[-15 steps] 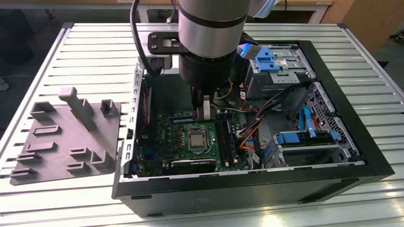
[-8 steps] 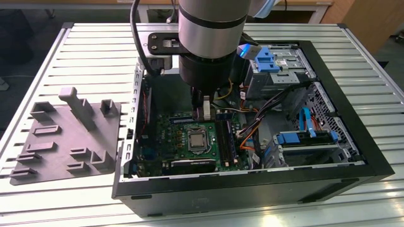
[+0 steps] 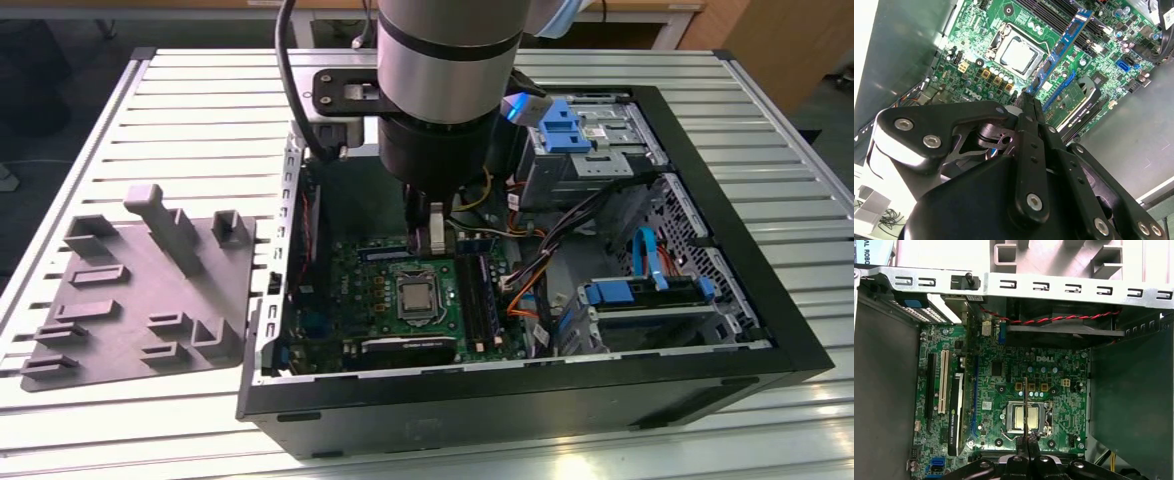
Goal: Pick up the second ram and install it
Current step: 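Insert the second ram into the second slot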
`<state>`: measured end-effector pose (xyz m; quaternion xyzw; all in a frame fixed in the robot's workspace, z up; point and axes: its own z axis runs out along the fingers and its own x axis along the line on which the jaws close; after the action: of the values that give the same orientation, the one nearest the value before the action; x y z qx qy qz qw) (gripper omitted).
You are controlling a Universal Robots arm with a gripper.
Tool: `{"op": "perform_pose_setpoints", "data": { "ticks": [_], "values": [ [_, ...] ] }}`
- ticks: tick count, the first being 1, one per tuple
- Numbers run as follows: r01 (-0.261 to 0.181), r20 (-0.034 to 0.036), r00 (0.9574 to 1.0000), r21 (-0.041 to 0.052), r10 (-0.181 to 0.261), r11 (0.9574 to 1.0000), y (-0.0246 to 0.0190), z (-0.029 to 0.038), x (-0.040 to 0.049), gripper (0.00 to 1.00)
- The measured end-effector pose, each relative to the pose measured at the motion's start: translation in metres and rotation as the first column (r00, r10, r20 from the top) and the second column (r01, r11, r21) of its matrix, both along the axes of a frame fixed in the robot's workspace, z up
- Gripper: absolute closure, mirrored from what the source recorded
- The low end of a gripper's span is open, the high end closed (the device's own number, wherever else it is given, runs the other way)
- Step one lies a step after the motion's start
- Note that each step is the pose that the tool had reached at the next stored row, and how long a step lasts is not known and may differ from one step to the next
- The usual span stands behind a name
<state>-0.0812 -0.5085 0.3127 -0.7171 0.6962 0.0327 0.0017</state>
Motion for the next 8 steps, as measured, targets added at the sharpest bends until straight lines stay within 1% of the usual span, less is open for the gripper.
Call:
{"op": "perform_pose_setpoints", "data": {
  "ticks": [8],
  "values": [
    [0.021,0.0000,0.9998,0.0000,-0.021,0.9998,0.0000,0.0000,0.0001,0.88]
  ]
}}
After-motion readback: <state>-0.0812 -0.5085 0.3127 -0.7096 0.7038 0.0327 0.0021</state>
